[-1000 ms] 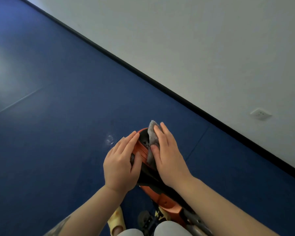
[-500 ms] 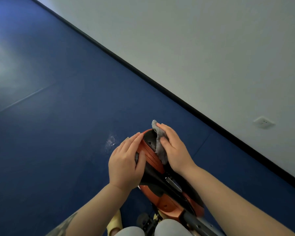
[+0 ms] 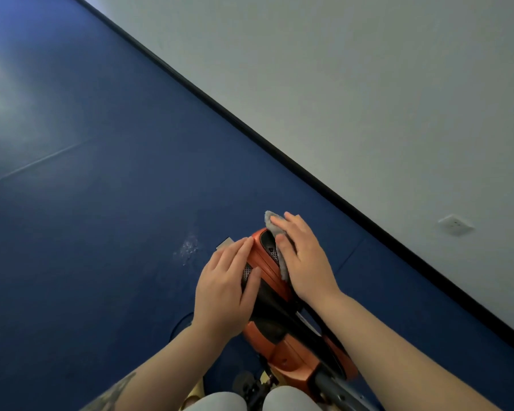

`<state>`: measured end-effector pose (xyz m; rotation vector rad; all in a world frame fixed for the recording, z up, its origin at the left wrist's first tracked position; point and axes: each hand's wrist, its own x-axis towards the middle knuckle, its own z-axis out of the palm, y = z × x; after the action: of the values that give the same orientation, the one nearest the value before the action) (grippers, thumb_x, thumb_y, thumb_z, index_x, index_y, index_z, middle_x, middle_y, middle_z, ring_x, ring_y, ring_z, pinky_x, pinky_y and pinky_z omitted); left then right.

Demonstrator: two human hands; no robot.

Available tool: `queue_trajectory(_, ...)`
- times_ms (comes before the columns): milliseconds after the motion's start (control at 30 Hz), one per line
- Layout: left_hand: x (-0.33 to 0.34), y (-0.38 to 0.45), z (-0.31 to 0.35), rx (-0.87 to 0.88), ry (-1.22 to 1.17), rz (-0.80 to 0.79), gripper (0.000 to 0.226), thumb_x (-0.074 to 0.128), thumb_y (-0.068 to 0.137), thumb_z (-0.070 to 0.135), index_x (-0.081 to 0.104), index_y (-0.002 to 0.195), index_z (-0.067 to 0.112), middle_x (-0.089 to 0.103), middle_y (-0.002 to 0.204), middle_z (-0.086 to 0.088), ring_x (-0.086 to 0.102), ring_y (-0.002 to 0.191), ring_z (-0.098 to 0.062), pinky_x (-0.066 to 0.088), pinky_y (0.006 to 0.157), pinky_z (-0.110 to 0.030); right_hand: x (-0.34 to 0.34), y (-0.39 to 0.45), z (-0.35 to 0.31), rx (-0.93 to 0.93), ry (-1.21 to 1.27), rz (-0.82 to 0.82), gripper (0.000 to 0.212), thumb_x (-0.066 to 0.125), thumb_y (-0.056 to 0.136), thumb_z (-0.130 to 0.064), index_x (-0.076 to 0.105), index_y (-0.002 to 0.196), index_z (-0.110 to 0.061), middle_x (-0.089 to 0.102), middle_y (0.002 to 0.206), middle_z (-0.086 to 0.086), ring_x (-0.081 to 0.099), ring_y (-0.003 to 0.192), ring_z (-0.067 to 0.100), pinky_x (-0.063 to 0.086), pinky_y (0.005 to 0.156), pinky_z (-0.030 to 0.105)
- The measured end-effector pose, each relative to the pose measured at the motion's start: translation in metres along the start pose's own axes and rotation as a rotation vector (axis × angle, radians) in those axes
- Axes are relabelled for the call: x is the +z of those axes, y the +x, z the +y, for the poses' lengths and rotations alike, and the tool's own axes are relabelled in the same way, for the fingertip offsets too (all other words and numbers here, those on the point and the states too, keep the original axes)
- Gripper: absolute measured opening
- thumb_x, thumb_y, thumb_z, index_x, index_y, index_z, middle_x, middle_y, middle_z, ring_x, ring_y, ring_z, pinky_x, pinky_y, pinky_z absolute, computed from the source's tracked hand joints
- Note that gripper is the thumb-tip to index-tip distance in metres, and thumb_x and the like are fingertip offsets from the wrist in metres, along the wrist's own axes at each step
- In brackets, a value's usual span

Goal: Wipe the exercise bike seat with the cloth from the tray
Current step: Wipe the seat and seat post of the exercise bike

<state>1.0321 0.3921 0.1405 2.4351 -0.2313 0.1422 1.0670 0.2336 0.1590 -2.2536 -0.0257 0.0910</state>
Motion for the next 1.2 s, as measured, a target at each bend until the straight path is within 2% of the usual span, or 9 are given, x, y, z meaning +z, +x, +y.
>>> queue_trajectory(133,-0.001,-0.005,-0.003,-0.011,-0.041,-0.015,0.052,0.03,0.093,0.046,0.037,0.138,0.023,0.046,0.138,0.007,0.029,0.128,0.0,0.027,0.105,-0.025,-0.006,-0.043,0.008,-0.171,-0.209,-0.1,0.046,0.033,0.102,-0.033,0.024,0.144,-0.05,0.014,0.155,-0.025,-0.002,0.144,-0.006,0.012,0.111,0.017)
queue_trajectory(367,-0.002,-0.011,-0.005,-0.048,-0.065,-0.044,0.052,0.025,0.092,0.049,0.028,0.14,0.028,0.037,0.142,0.01,0.026,0.13,-0.001,0.02,0.105,-0.022,0.004,0.01,-0.002,-0.045,-0.204,-0.003,0.042,0.032,0.102,-0.038,0.036,0.144,-0.039,0.028,0.155,-0.012,0.013,0.145,0.003,0.026,0.117,0.037)
queue_trajectory(533,-0.003,-0.017,-0.008,-0.069,-0.142,-0.044,0.052,0.025,0.092,0.05,0.023,0.14,0.031,0.032,0.144,0.012,0.025,0.13,0.001,0.032,0.108,-0.033,0.0,-0.036,0.009,-0.247,-0.403,-0.108,0.046,0.034,0.101,-0.038,0.025,0.145,-0.047,0.016,0.158,-0.014,0.0,0.146,0.003,0.012,0.119,0.036)
queue_trajectory(633,-0.004,-0.018,-0.007,-0.091,-0.13,-0.054,0.054,0.021,0.091,0.052,0.018,0.141,0.033,0.03,0.146,0.011,0.027,0.134,-0.005,0.032,0.11,-0.036,-0.003,-0.021,0.012,-0.289,-0.409,-0.109,0.043,0.034,0.1,-0.04,0.034,0.143,-0.044,0.024,0.157,-0.01,0.008,0.146,0.006,0.011,0.12,0.034)
queue_trajectory(800,-0.004,-0.019,-0.006,-0.114,-0.1,-0.079,0.054,0.02,0.091,0.054,0.017,0.141,0.033,0.028,0.148,0.011,0.026,0.135,-0.007,0.031,0.111,-0.036,0.011,0.022,-0.01,-0.154,-0.434,-0.022,0.037,0.035,0.098,-0.047,0.058,0.124,-0.035,0.046,0.144,-0.006,0.034,0.136,0.01,0.031,0.113,0.037)
queue_trajectory(933,-0.006,-0.02,-0.005,-0.138,-0.09,-0.105,0.055,0.018,0.091,0.055,0.019,0.14,0.031,0.029,0.146,0.009,0.027,0.133,-0.008,0.03,0.112,-0.037,0.002,0.001,-0.01,-0.381,-0.472,-0.156,0.038,0.036,0.098,-0.042,0.06,0.126,-0.033,0.046,0.144,-0.008,0.029,0.14,0.011,0.016,0.118,0.032)
queue_trajectory(1000,-0.006,-0.02,-0.002,-0.162,-0.077,-0.12,0.056,0.017,0.089,0.055,0.019,0.139,0.029,0.029,0.146,0.008,0.026,0.134,-0.01,0.029,0.112,-0.039,-0.002,0.007,-0.005,-0.418,-0.448,-0.184,0.036,0.038,0.098,-0.04,0.062,0.123,-0.032,0.052,0.138,-0.008,0.035,0.136,0.011,0.019,0.116,0.03)
queue_trajectory(1100,-0.007,-0.017,0.0,-0.182,-0.051,-0.144,0.056,0.017,0.09,0.053,0.017,0.14,0.028,0.026,0.147,0.007,0.022,0.136,-0.011,0.024,0.115,-0.038,0.004,0.04,-0.013,-0.273,-0.41,-0.166,0.031,0.041,0.094,-0.043,0.069,0.101,-0.031,0.064,0.11,-0.011,0.054,0.109,0.009,0.044,0.095,0.033)
queue_trajectory(1200,-0.009,-0.016,0.001,-0.17,-0.026,-0.169,0.055,0.02,0.091,0.05,0.018,0.141,0.026,0.025,0.148,0.006,0.019,0.138,-0.012,0.019,0.116,-0.035,0.011,0.066,-0.027,-0.03,-0.543,-0.261,0.03,0.042,0.089,-0.043,0.064,0.076,-0.028,0.062,0.091,-0.01,0.059,0.09,0.017,0.045,0.066,0.033)
